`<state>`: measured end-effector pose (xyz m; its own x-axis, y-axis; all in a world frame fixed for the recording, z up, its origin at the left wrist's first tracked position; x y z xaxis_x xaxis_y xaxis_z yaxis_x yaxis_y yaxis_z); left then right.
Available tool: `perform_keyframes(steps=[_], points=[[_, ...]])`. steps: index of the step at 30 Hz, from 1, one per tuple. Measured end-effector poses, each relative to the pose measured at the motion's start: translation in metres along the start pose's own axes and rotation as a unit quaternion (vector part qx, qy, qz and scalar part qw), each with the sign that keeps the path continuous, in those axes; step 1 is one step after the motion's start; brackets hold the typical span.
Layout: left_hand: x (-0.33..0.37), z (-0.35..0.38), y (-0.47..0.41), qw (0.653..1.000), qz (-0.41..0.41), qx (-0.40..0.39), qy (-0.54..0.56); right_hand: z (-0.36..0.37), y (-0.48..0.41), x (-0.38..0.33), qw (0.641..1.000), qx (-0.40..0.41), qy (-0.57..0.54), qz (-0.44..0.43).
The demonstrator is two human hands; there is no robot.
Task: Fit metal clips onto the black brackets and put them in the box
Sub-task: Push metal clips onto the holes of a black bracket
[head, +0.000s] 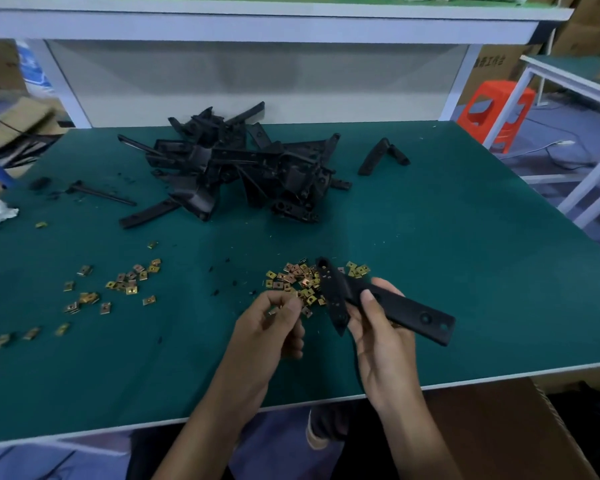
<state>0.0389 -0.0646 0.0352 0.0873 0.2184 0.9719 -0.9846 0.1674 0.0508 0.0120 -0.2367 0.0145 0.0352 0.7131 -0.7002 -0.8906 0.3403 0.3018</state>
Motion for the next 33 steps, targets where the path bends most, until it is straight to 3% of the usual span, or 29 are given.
perform_keyframes(steps=[5,33], points=[[-0.008,0.003,0.003,0.996,-0.034,-0.012,0.083,0.001,0.002,-0.002,0.999,-0.01,0.041,-0.033],[-0.01,0.022,0.005,0.98,-0.08,0.001,0.18,0.003,0.003,0.0,0.995,-0.058,0.066,-0.05]])
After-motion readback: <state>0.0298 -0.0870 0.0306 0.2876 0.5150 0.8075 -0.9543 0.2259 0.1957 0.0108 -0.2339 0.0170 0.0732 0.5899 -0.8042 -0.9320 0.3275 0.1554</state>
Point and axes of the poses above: each hand's wrist, its own y-axis away from the middle knuckle, its own z-axis out of the palm, x = y × z, the point moved 7 cm from there along -y, towards the middle knuckle, and after that the axes turned 11 degrees about z, right-handed, at the moved point
